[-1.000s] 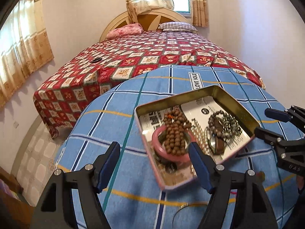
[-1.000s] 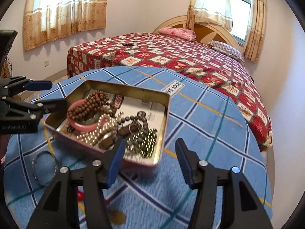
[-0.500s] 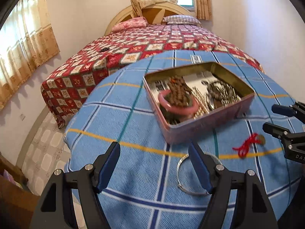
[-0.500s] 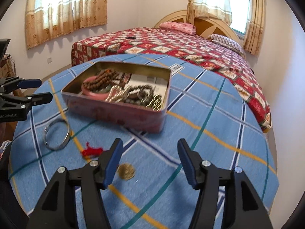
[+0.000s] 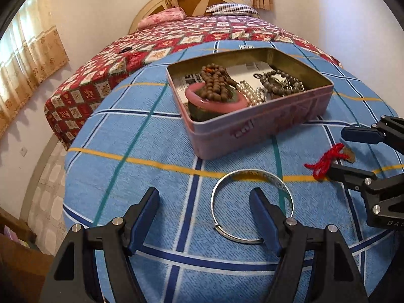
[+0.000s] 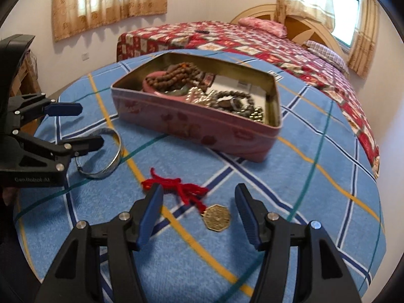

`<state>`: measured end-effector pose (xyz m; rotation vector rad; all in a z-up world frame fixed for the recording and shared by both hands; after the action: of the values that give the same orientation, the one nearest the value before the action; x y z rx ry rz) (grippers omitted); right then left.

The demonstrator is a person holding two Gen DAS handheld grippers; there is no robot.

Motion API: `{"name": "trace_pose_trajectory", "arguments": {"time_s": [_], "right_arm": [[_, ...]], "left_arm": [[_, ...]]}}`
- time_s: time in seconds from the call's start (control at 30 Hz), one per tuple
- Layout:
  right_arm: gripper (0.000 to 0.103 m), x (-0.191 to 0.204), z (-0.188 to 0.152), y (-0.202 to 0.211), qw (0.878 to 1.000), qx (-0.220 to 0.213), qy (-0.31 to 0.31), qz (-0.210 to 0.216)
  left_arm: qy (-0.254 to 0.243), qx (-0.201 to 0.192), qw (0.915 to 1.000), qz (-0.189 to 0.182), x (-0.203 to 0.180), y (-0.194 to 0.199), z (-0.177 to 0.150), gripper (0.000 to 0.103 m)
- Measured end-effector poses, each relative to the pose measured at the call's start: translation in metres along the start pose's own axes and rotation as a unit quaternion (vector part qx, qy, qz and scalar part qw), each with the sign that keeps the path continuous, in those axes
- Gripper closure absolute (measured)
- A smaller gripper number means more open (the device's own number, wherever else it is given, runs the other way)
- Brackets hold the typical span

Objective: Organize jewelry
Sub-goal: 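Move the left gripper to the silver bangle while the right gripper approaches the red string charm, then grasp the silver bangle with the left gripper while the right gripper grasps the red string charm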

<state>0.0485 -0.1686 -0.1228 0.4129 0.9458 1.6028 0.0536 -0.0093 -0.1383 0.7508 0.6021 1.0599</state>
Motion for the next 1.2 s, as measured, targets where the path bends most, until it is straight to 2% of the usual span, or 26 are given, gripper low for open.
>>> {"name": "trace_pose_trajectory", "arguments": {"time_s": [0.03,0.07,0.1,0.13,0.17,0.2,0.3,0.5,0.9,1.2], "right_arm": [[0.047,0.002,-0.001,-0.001,1.0,0.003,0.003,0.003],[0.053,0.002,-0.002,-0.002,1.0,0.008,0.006,0.006],[0.067,0.002,-0.002,-0.002,1.0,0.006,0.003,0.014],[0.087,0.001,-0.003,-0.002,1.0,0.007,0.001,0.016],[0.091,0.002,-0.004,-0.001,1.0,0.007,0.0,0.016],[0.093,0.002,-0.005,0.0,1.0,0.005,0.0,0.014],[0.097,0.004,-0.006,0.004,1.0,0.0,0.002,0.011],[0.098,-0.001,-0.005,0.013,1.0,-0.017,-0.019,0.007],[0.098,-0.011,0.001,0.03,0.998,-0.045,-0.049,-0.009],[0.098,-0.02,0.005,0.04,0.997,-0.057,-0.058,-0.012]], "left_arm": [[0.001,0.0,1.0,-0.001,0.0,-0.001,-0.001,0.029],[0.003,-0.001,1.0,-0.008,0.001,-0.001,-0.001,0.035],[0.005,-0.002,0.9998,-0.017,0.001,0.0,-0.001,0.05],[0.006,-0.001,0.9997,-0.023,0.0,0.0,-0.001,0.06],[0.003,0.001,0.9996,-0.029,-0.001,0.001,0.0,0.077],[0.001,0.004,0.9994,-0.033,-0.003,0.0,0.001,0.089],[-0.004,0.004,0.9992,-0.041,-0.007,0.0,0.0,0.1],[-0.006,-0.003,0.9993,-0.036,-0.008,0.005,0.001,0.101],[-0.039,-0.048,0.9981,-0.001,-0.017,0.036,0.015,0.101],[-0.025,-0.066,0.9975,-0.006,-0.013,0.051,0.025,0.101]]}}
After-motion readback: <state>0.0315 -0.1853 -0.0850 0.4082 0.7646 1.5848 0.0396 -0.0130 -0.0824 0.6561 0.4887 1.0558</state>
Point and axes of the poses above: each gripper's, at about its wrist camera, not at the fingertips, and y roughly against the way its jaws point, x to its left, z to its top, the point moved 2 cm from there along -y, roughly the way its jaws point, and after that the axes turned 14 degrees about -z, right-handed, at the moved point
